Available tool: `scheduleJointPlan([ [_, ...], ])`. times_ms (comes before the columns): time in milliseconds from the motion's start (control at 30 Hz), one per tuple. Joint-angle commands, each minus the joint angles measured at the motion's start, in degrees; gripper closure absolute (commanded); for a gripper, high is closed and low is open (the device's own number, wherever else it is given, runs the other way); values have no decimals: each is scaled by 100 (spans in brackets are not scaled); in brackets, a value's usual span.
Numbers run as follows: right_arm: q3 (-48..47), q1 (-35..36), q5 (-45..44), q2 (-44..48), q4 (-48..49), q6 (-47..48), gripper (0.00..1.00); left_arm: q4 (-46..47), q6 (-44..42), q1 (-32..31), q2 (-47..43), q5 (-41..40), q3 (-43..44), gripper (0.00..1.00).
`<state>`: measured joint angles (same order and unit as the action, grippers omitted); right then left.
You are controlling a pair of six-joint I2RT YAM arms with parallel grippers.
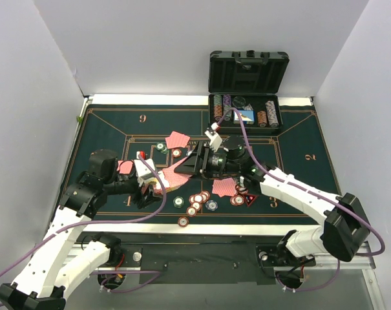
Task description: Distribute texas hold em gaming equipment
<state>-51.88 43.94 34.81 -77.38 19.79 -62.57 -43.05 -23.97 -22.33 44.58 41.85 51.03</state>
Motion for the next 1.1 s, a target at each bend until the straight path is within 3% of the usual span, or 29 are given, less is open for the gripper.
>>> scheduleJointPlan([
  [0,116,-210,105,434,166,-10,48,411,68,18,-90,201,276,100],
  [233,160,-430,131,733,-28,-1,63,429,59,18,-72,210,268,100],
  [367,143,-509,123,856,-133,7,81,429,67,18,-63,201,276,100],
  [567,82,-632,123,1014,-467,113,99,429,68,18,-63,201,294,100],
  [733,-155,-843,88,1190,-1073,621,100,420,67,18,-72,192,303,100],
  [900,-929,-1151,-202,1261,-2408,1535,100,394,68,18,-89,192,303,100],
  [1067,-1447,-1405,-413,1095,-2823,1914,100,332,67,18,-177,201,259,100],
])
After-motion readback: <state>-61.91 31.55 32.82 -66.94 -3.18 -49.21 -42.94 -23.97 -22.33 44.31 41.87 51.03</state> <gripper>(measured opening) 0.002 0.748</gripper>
